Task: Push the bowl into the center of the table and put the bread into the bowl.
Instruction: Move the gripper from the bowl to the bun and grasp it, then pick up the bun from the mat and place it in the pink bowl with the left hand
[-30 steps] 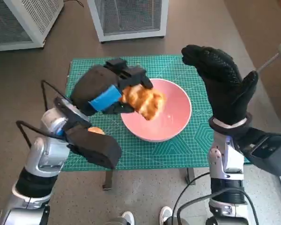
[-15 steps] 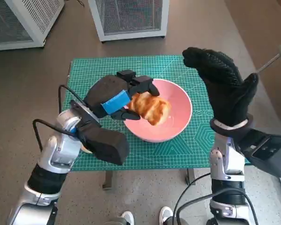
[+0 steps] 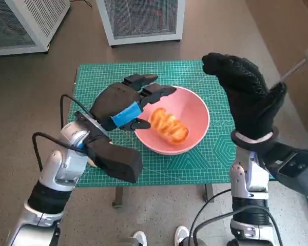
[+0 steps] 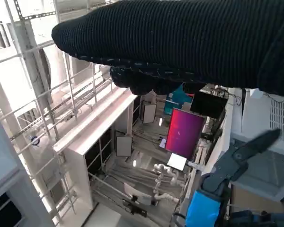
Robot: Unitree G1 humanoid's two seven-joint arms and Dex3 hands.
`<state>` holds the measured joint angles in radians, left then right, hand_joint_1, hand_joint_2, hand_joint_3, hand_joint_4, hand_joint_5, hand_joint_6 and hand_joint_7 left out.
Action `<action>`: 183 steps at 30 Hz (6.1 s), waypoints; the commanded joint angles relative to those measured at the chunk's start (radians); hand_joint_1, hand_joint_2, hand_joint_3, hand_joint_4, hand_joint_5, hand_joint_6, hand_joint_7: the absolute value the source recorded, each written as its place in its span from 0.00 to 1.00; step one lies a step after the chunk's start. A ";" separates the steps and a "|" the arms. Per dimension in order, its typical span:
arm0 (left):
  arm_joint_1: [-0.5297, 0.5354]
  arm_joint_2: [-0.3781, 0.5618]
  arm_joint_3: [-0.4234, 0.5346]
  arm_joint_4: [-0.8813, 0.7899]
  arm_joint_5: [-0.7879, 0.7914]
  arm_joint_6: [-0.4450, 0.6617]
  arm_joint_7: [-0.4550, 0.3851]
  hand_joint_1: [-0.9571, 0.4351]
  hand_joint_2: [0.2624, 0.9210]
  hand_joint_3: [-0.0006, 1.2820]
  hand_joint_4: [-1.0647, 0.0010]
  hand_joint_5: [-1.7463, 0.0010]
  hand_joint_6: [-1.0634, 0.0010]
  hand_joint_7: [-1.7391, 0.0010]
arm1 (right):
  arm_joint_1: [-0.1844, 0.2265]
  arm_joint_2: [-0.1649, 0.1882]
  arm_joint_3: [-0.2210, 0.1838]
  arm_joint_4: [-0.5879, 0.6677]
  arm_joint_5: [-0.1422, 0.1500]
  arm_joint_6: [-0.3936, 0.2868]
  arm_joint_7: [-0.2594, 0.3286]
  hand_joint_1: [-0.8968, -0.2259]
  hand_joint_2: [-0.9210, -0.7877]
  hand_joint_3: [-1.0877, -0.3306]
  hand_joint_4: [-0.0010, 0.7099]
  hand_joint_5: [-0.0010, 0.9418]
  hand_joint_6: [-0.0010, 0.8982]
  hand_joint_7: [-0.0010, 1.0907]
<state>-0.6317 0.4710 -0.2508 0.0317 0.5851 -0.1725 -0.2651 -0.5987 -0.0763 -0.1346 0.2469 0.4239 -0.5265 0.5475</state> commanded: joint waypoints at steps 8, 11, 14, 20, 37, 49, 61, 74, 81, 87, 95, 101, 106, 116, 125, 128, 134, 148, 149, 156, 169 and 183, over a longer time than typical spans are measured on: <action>0.083 0.060 0.106 -0.147 -0.108 0.001 -0.063 0.33 0.86 0.00 0.87 1.00 0.76 0.96 | 0.020 0.003 0.013 0.011 -0.018 -0.011 0.002 0.73 0.00 0.80 0.81 0.13 0.28 0.74; 0.115 0.083 0.145 -0.203 -0.147 0.032 -0.105 0.33 0.85 0.00 0.86 1.00 0.75 0.96 | 0.020 0.002 0.015 0.011 -0.022 -0.016 0.001 0.73 0.00 0.80 0.81 0.13 0.28 0.75; 0.150 0.116 0.190 -0.284 -0.194 0.098 -0.173 0.35 0.84 0.00 0.86 1.00 0.74 0.96 | 0.020 0.001 0.016 0.010 -0.023 -0.019 0.000 0.73 0.00 0.79 0.81 0.13 0.28 0.76; 0.218 0.206 0.271 -0.449 -0.250 0.284 -0.333 0.41 0.82 0.00 0.86 1.00 0.74 0.96 | 0.023 -0.001 0.016 0.005 -0.023 -0.015 -0.001 0.73 0.00 0.79 0.81 0.14 0.27 0.76; 0.433 0.339 0.382 -0.575 -0.250 0.466 -0.444 0.46 0.72 0.00 0.86 1.00 0.71 0.99 | 0.017 -0.002 0.019 0.007 -0.009 0.008 0.005 0.74 0.00 0.78 0.81 0.14 0.26 0.77; 0.481 0.316 0.334 -0.541 -0.221 0.437 -0.392 0.45 0.71 0.00 0.87 1.00 0.74 1.00 | 0.023 -0.005 0.022 -0.009 -0.012 0.023 0.004 0.75 0.07 0.75 0.79 0.17 0.25 0.81; 0.477 0.297 0.202 -0.494 -0.088 0.440 -0.343 0.43 0.72 0.00 0.88 1.00 0.75 1.00 | 0.033 -0.010 0.017 -0.027 -0.011 0.036 0.001 0.74 0.05 0.75 0.77 0.21 0.26 0.81; 0.428 0.246 0.056 -0.319 0.057 0.433 -0.288 0.43 0.74 0.00 0.88 1.00 0.75 1.00 | 0.053 -0.014 0.011 -0.040 -0.010 0.038 0.002 0.74 0.00 0.77 0.77 0.24 0.27 0.79; 0.403 0.203 0.006 -0.234 0.104 0.480 -0.298 0.48 0.74 0.00 0.88 1.00 0.76 1.00 | 0.056 -0.019 0.007 -0.046 0.000 0.048 0.004 0.74 0.00 0.77 0.76 0.24 0.27 0.79; 0.395 0.174 -0.016 -0.185 0.108 0.527 -0.309 0.55 0.73 0.00 0.87 1.00 0.76 1.00 | 0.060 -0.022 0.009 -0.053 0.008 0.053 0.007 0.75 0.00 0.77 0.76 0.25 0.28 0.78; 0.385 0.144 -0.036 -0.117 0.114 0.539 -0.280 0.66 0.73 0.00 0.82 0.99 0.73 0.99 | 0.065 -0.023 0.010 -0.054 0.011 0.052 0.012 0.75 0.00 0.77 0.76 0.26 0.28 0.78; 0.377 0.135 -0.045 -0.077 0.125 0.517 -0.238 0.72 0.77 0.01 0.72 0.98 0.66 0.98 | 0.065 -0.022 0.012 -0.055 0.010 0.052 0.012 0.75 0.00 0.78 0.75 0.26 0.27 0.78; 0.378 0.136 -0.046 -0.069 0.125 0.508 -0.223 0.73 0.78 0.01 0.70 0.99 0.65 0.99 | 0.065 -0.022 0.012 -0.057 0.010 0.053 0.012 0.75 0.00 0.78 0.75 0.27 0.27 0.78; 0.402 0.172 -0.036 -0.038 0.165 0.334 -0.036 0.70 0.98 0.06 0.35 0.41 0.45 0.36 | 0.069 -0.020 0.011 -0.054 0.009 0.058 0.010 0.75 0.00 0.78 0.77 0.28 0.27 0.78; 0.421 0.177 0.033 -0.132 0.122 0.293 -0.037 0.69 1.00 0.06 0.35 0.36 0.43 0.29 | 0.065 -0.018 0.010 -0.042 0.010 0.056 0.012 0.75 0.00 0.77 0.76 0.29 0.26 0.78; 0.420 0.178 0.057 -0.172 0.110 0.288 -0.044 0.69 1.00 0.06 0.34 0.36 0.44 0.29 | 0.062 -0.019 0.010 -0.039 0.012 0.057 0.014 0.75 0.00 0.77 0.76 0.29 0.26 0.78; 0.399 0.176 0.119 -0.259 0.074 0.291 -0.062 0.69 1.00 0.04 0.31 0.37 0.42 0.31 | 0.057 -0.020 0.007 -0.033 0.017 0.057 0.018 0.76 0.00 0.77 0.76 0.29 0.26 0.78; 0.267 0.143 0.191 -0.370 0.018 0.325 -0.099 0.69 0.98 0.02 0.26 0.38 0.37 0.38 | 0.049 -0.018 0.010 -0.022 0.016 0.053 0.024 0.76 0.00 0.76 0.76 0.32 0.26 0.79; 0.250 0.137 0.187 -0.372 0.017 0.328 -0.101 0.69 0.99 0.02 0.26 0.37 0.37 0.38 | 0.049 -0.018 0.010 -0.021 0.015 0.053 0.024 0.76 0.01 0.76 0.75 0.32 0.25 0.79; 0.153 0.094 0.144 -0.370 0.024 0.325 -0.109 0.69 1.00 0.01 0.26 0.38 0.38 0.37 | 0.050 -0.020 0.011 -0.023 0.010 0.053 0.021 0.76 0.00 0.76 0.73 0.35 0.25 0.80; -0.109 -0.033 -0.029 -0.143 0.061 0.183 -0.063 0.69 1.00 0.03 0.28 0.35 0.42 0.36 | 0.066 -0.027 0.003 -0.031 0.016 0.049 0.027 0.73 0.00 0.78 0.72 0.38 0.25 0.80; -0.145 -0.114 -0.069 0.047 0.027 0.078 -0.015 0.65 0.95 0.15 0.54 0.36 0.66 0.36 | 0.083 -0.030 -0.011 -0.048 0.014 0.051 0.013 0.73 0.00 0.81 0.74 0.36 0.29 0.75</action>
<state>-0.7789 0.3688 -0.3141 0.0591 0.6204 -0.0830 -0.2957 -0.5392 -0.1066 -0.1405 0.2007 0.4357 -0.4824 0.5666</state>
